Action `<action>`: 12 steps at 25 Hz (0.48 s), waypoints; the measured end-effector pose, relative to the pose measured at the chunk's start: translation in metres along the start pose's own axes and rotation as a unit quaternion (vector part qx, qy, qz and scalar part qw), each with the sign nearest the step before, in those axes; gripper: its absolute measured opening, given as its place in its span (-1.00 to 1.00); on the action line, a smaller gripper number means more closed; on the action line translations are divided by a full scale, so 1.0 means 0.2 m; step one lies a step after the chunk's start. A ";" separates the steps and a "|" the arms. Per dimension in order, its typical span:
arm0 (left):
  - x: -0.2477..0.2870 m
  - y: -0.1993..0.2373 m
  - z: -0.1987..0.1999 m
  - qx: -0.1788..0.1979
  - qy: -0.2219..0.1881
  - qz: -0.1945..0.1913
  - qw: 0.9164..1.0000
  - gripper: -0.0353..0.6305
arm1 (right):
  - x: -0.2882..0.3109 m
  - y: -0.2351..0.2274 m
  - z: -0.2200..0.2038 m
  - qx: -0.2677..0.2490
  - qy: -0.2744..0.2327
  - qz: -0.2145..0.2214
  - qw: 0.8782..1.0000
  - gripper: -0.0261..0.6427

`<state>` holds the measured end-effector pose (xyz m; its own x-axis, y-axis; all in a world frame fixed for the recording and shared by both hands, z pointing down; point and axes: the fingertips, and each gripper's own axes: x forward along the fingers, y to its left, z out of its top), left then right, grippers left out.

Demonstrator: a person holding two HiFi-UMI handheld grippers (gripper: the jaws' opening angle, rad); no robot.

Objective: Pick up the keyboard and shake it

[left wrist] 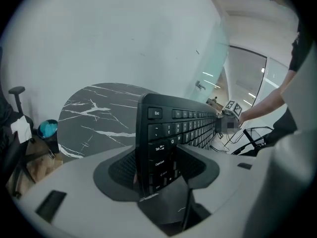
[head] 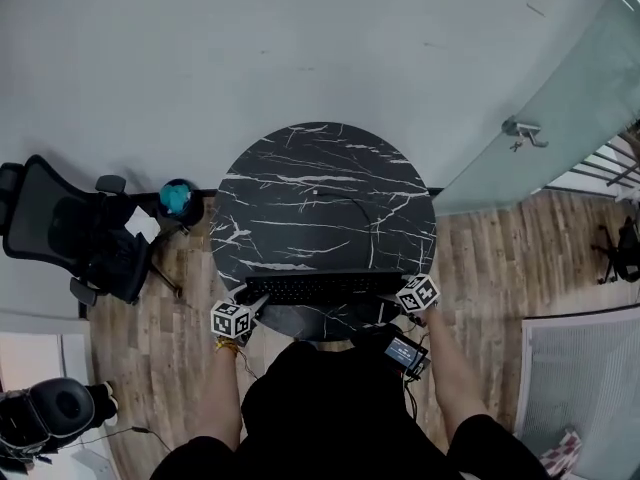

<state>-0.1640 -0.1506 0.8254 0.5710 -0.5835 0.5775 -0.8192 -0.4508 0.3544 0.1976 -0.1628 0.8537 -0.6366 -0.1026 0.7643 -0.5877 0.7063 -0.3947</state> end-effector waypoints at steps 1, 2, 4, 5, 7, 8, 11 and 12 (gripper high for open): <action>0.01 0.02 0.00 -0.006 0.000 0.000 1.000 -0.19 | 0.02 -0.01 0.00 0.008 -0.002 0.004 1.000 -0.28; 0.02 0.03 -0.01 -0.012 0.002 0.000 1.000 -0.19 | 0.03 -0.01 -0.01 0.016 -0.003 0.005 1.000 -0.26; 0.05 0.06 -0.01 -0.025 0.005 -0.001 1.000 -0.19 | 0.04 -0.03 -0.01 0.036 -0.006 0.001 0.999 -0.24; 0.06 0.07 -0.02 -0.033 0.004 0.000 0.999 -0.19 | 0.05 -0.04 0.00 0.045 -0.006 -0.005 0.999 -0.22; 0.08 0.08 -0.03 -0.047 0.001 0.006 0.999 -0.19 | 0.04 -0.05 -0.01 0.060 -0.003 -0.018 0.998 -0.19; 0.08 0.08 -0.04 -0.053 0.001 0.010 0.999 -0.19 | 0.04 -0.05 -0.02 0.066 -0.002 -0.023 0.998 -0.19; 0.09 0.09 -0.05 -0.073 0.005 0.020 0.997 -0.18 | 0.04 -0.09 0.00 0.086 -0.021 -0.044 0.995 -0.16; 0.09 0.10 -0.06 -0.080 0.007 0.023 0.997 -0.18 | 0.04 -0.10 0.00 0.095 -0.031 -0.053 0.994 -0.15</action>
<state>-0.1704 -0.1626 0.8512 0.5327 -0.5917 0.6051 -0.8432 -0.3099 0.4393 0.2039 -0.1784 0.8670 -0.5925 -0.2164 0.7760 -0.7325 0.5455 -0.4072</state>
